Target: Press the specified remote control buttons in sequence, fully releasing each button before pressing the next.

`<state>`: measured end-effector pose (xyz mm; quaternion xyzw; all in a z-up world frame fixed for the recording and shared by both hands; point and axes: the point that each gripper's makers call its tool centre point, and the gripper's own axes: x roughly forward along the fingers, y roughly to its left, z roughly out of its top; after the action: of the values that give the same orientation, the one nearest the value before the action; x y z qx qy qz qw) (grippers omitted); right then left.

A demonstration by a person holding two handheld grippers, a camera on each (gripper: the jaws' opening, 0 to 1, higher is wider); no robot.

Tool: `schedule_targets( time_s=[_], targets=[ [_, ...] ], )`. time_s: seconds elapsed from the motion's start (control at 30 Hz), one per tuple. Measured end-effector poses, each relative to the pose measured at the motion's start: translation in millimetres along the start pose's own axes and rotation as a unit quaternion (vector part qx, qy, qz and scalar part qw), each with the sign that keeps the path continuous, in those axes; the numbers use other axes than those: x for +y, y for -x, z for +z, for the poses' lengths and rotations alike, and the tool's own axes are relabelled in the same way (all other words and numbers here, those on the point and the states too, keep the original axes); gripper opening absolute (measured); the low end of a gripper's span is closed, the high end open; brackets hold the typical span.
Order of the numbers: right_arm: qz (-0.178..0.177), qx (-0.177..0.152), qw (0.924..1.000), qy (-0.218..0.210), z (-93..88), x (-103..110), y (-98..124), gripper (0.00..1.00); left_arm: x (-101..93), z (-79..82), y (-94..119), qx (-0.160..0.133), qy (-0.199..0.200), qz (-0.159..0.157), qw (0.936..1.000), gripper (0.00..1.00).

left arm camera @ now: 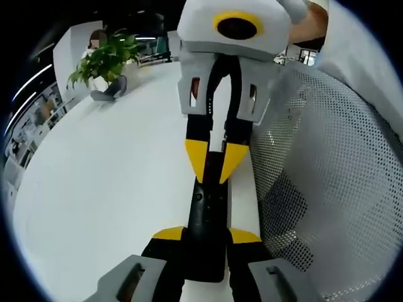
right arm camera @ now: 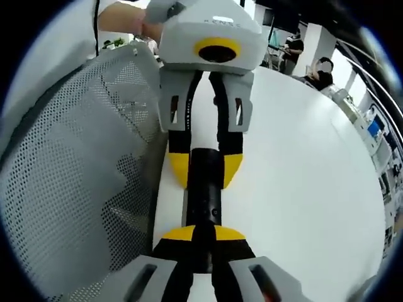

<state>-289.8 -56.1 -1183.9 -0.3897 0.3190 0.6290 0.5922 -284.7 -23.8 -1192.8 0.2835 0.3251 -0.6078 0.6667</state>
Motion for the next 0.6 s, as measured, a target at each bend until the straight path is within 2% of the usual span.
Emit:
schedule_targets(
  time_s=[0.07, 0.17, 0.23, 0.3, 0.33, 0.37, 0.43, 0.47, 0.53, 0.6],
  targets=[
    [0.002, 0.016, 0.9997, 0.018, 0.4, 0.9, -0.9, 0.05, 0.1, -0.1, -0.1, 0.001, 0.000, 0.000, 1.0000, 0.24],
    [0.000, 0.033, 0.9992, 0.023, 0.8, 1.1, -1.8, 0.05, 0.1, -0.2, 0.0, 0.000, 0.001, 0.000, 1.0000, 0.24],
    [0.003, 0.050, 0.9987, 0.007, -0.1, 0.5, -2.1, 0.04, 0.0, -0.2, 0.1, -0.001, 0.001, 0.000, 1.0000, 0.24],
    [0.006, 0.061, 0.9980, 0.011, 0.4, -0.3, -3.2, 0.04, 0.0, -0.3, 0.0, -0.001, 0.001, 0.000, 1.0000, 0.24],
    [0.004, 0.067, 0.9975, -0.019, -1.2, -0.2, -2.6, 0.04, 0.0, -0.3, -0.1, -0.001, 0.000, 0.001, 1.0000, 0.24],
    [0.004, 0.066, 0.9977, -0.013, -0.6, -0.9, -2.9, 0.03, 0.0, -0.3, 0.0, 0.000, 0.000, 0.001, 1.0000, 0.24],
    [0.000, 0.060, 0.9970, -0.049, -1.5, -0.8, -2.8, 0.03, 0.0, -0.3, -0.1, 0.001, 0.000, 0.001, 1.0000, 0.24],
    [-0.001, 0.054, 0.9975, -0.045, -1.8, -1.6, -2.3, 0.04, 0.0, -0.3, -0.1, 0.001, 0.000, 0.001, 1.0000, 0.24],
    [-0.006, 0.029, 0.9972, -0.069, -1.0, -2.0, -1.6, 0.04, 0.0, -0.3, -0.1, 0.000, 0.001, 0.002, 1.0000, 0.24],
    [-0.009, 0.006, 0.9981, -0.061, -0.7, -1.7, -0.7, 0.05, 0.0, -0.3, -0.1, -0.001, 0.002, 0.002, 1.0000, 0.24]
  ],
)
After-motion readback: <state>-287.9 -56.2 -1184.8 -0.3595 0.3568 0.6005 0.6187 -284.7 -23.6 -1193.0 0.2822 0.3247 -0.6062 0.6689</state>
